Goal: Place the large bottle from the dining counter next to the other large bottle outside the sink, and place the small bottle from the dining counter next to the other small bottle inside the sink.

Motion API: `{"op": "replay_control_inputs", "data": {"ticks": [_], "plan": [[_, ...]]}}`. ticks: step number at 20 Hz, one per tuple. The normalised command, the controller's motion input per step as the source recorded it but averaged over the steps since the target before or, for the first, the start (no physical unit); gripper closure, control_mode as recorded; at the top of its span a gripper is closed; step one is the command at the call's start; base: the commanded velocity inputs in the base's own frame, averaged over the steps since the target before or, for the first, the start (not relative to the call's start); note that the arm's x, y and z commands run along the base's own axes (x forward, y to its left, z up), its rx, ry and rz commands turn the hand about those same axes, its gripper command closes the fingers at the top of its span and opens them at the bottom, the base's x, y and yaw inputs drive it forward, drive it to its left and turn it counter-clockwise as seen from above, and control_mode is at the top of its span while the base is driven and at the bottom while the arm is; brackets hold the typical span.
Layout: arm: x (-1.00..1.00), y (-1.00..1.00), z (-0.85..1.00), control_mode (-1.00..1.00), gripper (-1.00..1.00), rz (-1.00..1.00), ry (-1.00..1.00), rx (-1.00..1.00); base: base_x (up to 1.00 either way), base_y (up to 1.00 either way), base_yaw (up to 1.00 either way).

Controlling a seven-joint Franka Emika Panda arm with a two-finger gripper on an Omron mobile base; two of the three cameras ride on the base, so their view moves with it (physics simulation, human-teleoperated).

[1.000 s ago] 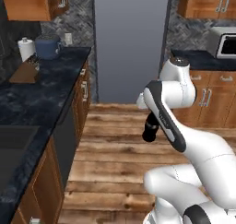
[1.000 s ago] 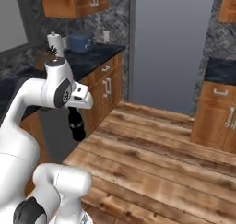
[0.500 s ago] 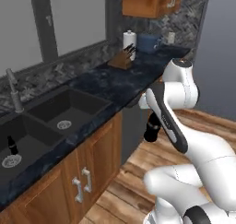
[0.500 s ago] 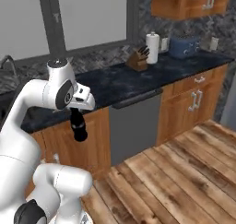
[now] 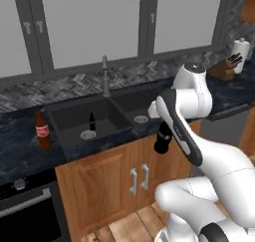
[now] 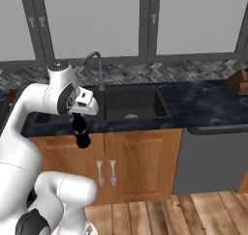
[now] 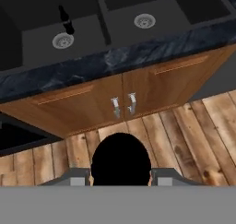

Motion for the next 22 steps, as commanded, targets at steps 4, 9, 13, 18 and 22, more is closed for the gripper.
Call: {"op": "replay_control_inputs", "data": {"ticks": [4, 9, 13, 18, 22], "plan": [[0.00, 0.00, 0.00, 1.00, 1.00, 0.00, 0.00, 0.00, 0.06, 0.16, 0.40], [0.00, 0.00, 0.00, 1.00, 1.00, 0.00, 0.00, 0.00, 0.03, 0.80, 0.17], [0.00, 0.00, 0.00, 1.00, 1.00, 0.00, 0.00, 0.00, 0.28, 1.00, 0.04], [0.00, 0.00, 0.00, 1.00, 1.00, 0.00, 0.00, 0.00, 0.83, 0.95, 0.05], [0.00, 0.00, 0.00, 1.00, 1.00, 0.00, 0.00, 0.00, 0.46, 0.54, 0.28]]}}
